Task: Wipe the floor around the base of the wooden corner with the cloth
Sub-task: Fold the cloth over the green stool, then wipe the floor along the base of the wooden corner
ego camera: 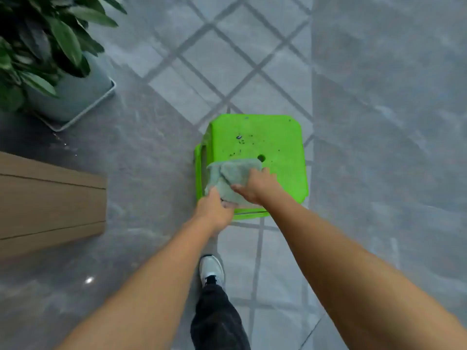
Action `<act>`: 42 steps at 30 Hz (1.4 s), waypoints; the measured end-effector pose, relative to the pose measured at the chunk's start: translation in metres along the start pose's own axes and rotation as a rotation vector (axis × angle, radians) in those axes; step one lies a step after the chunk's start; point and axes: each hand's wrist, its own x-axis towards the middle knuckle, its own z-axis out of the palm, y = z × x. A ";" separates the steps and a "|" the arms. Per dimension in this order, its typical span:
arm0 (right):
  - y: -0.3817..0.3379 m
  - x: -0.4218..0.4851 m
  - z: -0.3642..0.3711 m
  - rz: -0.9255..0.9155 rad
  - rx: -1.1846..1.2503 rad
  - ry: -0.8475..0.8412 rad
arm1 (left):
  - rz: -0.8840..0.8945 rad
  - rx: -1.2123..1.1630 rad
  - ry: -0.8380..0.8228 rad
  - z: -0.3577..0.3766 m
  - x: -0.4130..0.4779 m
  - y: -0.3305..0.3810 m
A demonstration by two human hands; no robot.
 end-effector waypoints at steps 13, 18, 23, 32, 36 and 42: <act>-0.076 -0.036 0.196 -0.489 0.292 0.299 | -0.275 -1.054 0.052 0.029 0.064 -0.202; -0.150 0.049 0.314 -0.650 0.165 0.112 | -0.363 -1.400 0.107 0.026 0.129 -0.326; -0.239 0.204 0.417 -0.926 -0.122 0.291 | -0.225 -1.488 0.419 0.003 0.267 -0.424; -0.288 0.331 0.532 -1.294 -0.545 0.206 | -0.590 -0.048 0.727 0.096 0.312 -0.608; -0.320 0.395 0.471 -1.008 -0.460 0.333 | -0.574 -0.103 0.719 0.110 0.321 -0.620; -0.275 0.268 0.584 -1.161 -0.486 0.194 | -0.525 -0.185 0.650 0.106 0.317 -0.626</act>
